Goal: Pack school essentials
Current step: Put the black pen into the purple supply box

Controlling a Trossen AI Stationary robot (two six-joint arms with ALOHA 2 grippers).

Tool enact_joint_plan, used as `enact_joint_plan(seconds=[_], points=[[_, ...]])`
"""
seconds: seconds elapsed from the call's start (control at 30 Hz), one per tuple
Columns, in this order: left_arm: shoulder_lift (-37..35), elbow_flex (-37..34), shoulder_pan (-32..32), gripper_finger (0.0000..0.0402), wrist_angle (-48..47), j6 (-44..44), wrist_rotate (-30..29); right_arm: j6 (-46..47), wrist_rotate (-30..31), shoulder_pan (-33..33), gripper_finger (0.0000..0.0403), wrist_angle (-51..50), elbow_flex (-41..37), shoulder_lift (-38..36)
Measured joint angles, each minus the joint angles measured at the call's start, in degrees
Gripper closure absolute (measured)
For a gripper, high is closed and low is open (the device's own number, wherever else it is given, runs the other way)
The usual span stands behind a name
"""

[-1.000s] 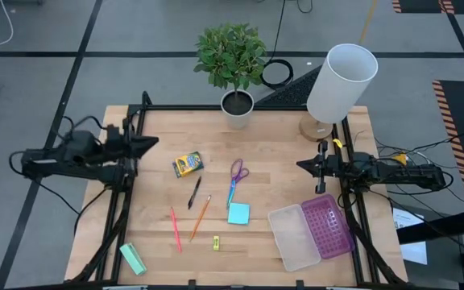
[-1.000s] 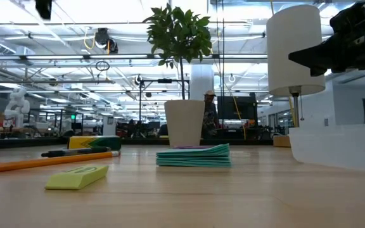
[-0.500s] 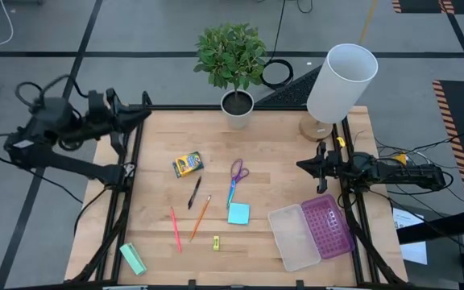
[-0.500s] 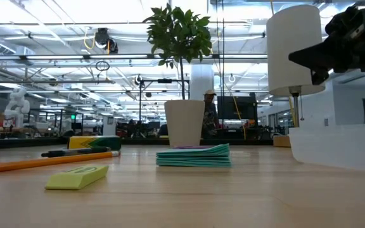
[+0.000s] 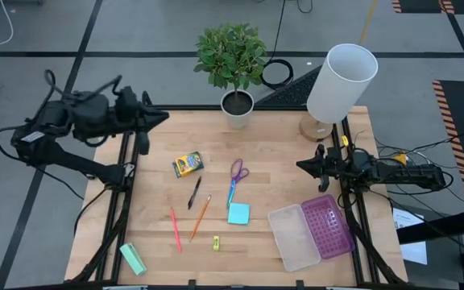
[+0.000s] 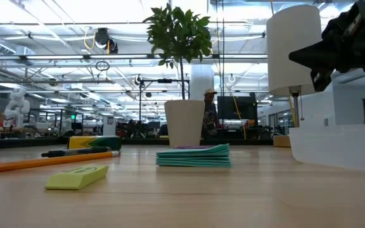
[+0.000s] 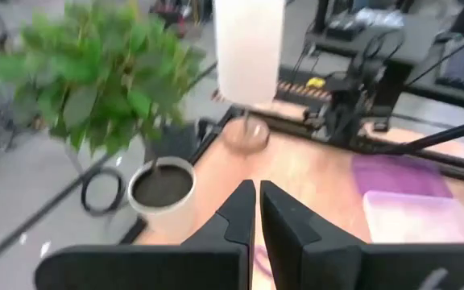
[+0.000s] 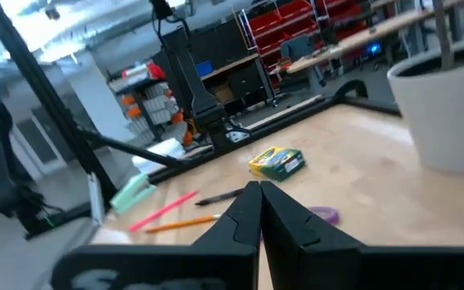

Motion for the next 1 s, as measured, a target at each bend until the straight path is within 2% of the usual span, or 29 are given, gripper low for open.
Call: enact_joint_plan(seconds=[0.13, 0.3, 0.5, 0.73, 1.0], points=[[1.20, -0.81, 1.78, 0.0376, -0.23, -2.63, 2.92, 2.63, -0.34, 0.02, 0.0403, -0.92, 2.45, 0.06], [2.37, -0.81, 2.86, 0.0376, -0.21, -2.86, 3.32, 4.58, -1.38, 0.02, 0.0403, -1.82, 9.16, 1.57], [2.93, -0.81, 3.40, 0.0376, -0.22, -0.15, 1.43, 10.29, -2.02, 0.02, 0.0403, -17.62, 23.93, 7.16], [3.04, -0.81, 3.40, 0.0376, -0.21, -2.21, -0.24, 5.55, -4.70, 0.02, 0.0403, -31.30, 40.34, 15.73], [3.01, -0.81, 3.40, 0.0376, -0.21, -6.73, -0.24, -5.68, -6.30, 0.02, 0.0403, -32.83, 53.14, 24.70]])
